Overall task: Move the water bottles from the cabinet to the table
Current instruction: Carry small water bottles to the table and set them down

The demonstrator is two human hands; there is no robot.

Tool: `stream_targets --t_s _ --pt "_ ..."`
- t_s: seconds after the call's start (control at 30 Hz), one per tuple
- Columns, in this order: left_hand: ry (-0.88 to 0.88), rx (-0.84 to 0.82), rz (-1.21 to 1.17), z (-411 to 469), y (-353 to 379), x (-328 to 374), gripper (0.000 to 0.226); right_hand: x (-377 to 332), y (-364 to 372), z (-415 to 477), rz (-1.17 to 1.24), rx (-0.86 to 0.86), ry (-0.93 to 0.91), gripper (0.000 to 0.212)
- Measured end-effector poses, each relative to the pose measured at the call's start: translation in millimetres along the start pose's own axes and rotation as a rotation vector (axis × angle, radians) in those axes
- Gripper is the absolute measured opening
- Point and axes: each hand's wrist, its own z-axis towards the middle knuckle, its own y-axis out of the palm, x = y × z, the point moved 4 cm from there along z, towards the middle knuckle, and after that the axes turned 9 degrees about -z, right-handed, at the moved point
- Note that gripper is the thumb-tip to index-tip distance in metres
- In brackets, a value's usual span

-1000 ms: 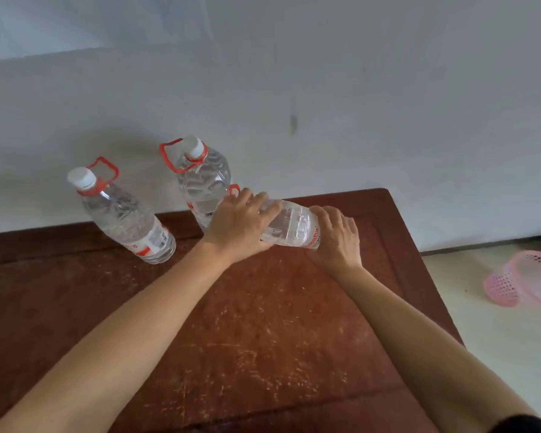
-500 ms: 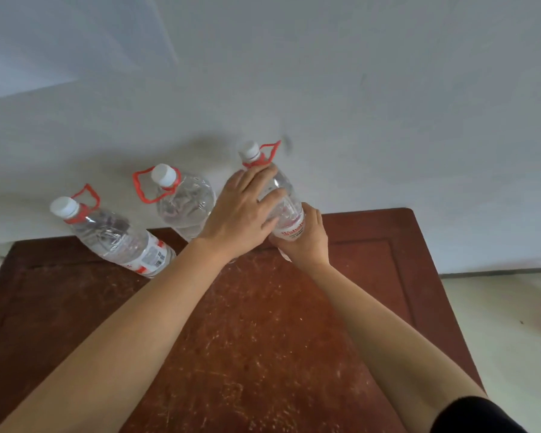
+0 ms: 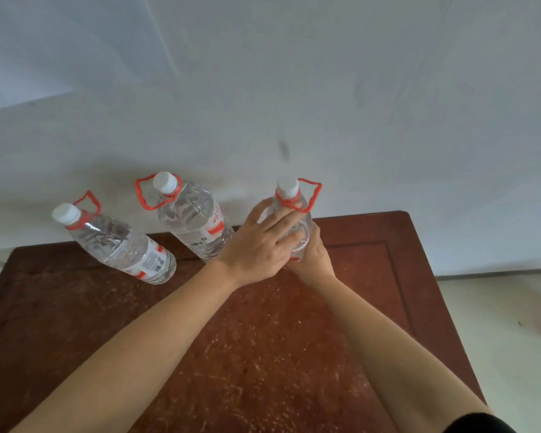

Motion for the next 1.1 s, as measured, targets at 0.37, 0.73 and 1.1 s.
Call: stream_targets --t_s 0.37,0.73,1.1 --pt "-0.573 -0.003 0.134 -51 -50 18 0.036 17 -72 -58 -0.578 -0.098 -0.107 0.068" --pt "-1.225 -0.165 0.312 -230 -129 138 0.050 -80 -2 -161 -0.573 -0.182 -0.555 0.059" --pt "-1.556 0.082 0.654 -456 -327 318 0.047 -266 125 -398 -0.371 -0.154 -1.014 0.052"
